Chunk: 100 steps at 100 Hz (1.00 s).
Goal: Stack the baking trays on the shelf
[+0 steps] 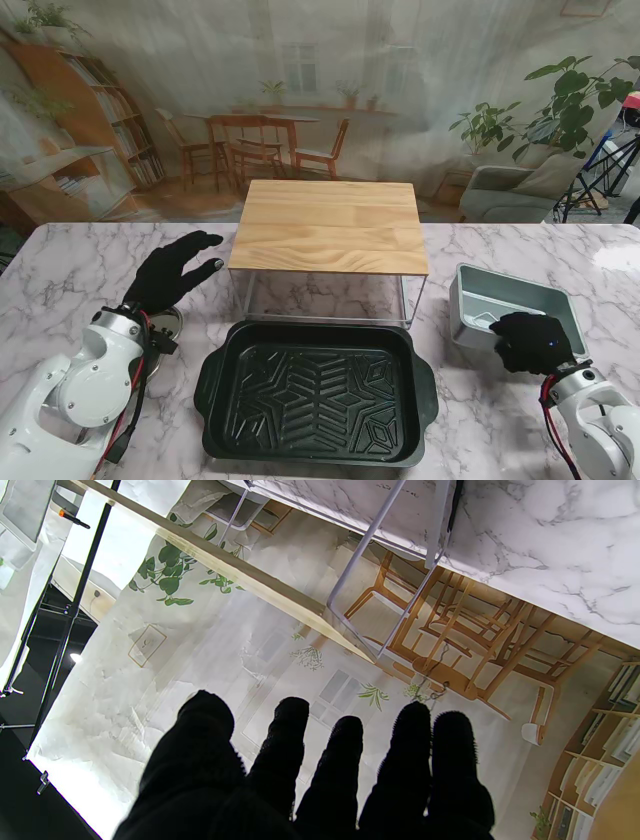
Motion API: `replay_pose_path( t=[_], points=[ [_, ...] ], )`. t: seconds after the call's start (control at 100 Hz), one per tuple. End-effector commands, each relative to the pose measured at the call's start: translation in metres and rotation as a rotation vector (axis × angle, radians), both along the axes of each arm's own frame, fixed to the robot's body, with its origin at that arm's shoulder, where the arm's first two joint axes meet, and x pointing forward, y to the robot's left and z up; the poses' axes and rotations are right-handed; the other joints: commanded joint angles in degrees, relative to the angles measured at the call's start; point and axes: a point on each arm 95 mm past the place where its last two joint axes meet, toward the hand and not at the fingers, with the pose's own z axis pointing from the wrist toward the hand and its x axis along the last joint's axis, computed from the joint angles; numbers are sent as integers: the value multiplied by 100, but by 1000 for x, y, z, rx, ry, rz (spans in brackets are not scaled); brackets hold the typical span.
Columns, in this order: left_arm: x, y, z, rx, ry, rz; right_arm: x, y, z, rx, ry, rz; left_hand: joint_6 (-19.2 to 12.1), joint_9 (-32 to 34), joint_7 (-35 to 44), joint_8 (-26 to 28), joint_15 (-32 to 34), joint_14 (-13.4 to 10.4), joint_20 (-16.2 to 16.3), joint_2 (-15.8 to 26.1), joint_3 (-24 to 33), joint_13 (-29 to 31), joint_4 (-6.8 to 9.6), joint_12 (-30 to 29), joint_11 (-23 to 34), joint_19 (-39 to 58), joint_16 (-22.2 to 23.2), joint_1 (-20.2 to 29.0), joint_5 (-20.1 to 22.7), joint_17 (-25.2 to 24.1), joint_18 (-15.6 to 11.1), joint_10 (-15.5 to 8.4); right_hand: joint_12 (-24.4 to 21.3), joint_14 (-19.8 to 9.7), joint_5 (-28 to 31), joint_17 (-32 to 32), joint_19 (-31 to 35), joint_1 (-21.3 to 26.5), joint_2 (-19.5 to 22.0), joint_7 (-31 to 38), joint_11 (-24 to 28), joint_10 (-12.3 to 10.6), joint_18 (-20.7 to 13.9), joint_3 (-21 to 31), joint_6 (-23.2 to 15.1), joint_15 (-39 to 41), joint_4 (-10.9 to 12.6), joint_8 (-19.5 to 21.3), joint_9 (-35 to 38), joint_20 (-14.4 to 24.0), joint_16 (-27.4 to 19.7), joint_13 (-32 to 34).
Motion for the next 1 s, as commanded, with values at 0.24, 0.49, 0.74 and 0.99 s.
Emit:
replay_pose_path(
  t=[0.24,0.49,0.74,0.99],
  points=[
    [0,0,-3,1,9,-4,-35,18,49,-3,-91,89,-176,-65,46,11,115,71,-149,270,-121,98,-227,79,-29,150,65,75,91,10,-69,-1,44,261,1326,560,1241,1047,1039,2044,275,14,-20,1181,-938,882,972,501,93,639,201,258],
    [1,0,-3,6,8,-2,-71,34,67,-28,-99,143,-148,-65,36,4,112,67,-165,263,-122,100,-226,79,-31,154,64,60,75,5,-71,11,37,262,1325,561,1242,1054,1028,2025,265,34,-16,1182,-927,904,972,510,106,658,197,257],
    [1,1,-2,14,2,6,-101,47,77,-20,-106,173,-77,-62,13,-10,112,76,-177,255,-115,103,-223,79,-30,157,65,64,59,8,-74,1,38,295,1323,560,1242,1087,984,2017,251,88,28,1185,-886,924,954,530,116,676,199,256],
    [1,1,-3,21,3,5,-106,77,80,9,-55,236,-72,-62,8,-14,112,73,-184,260,-110,102,-222,79,-30,158,65,73,57,3,-68,8,28,301,1311,554,1227,1099,972,1956,214,114,32,1188,-872,896,940,527,101,682,183,246]
  ],
)
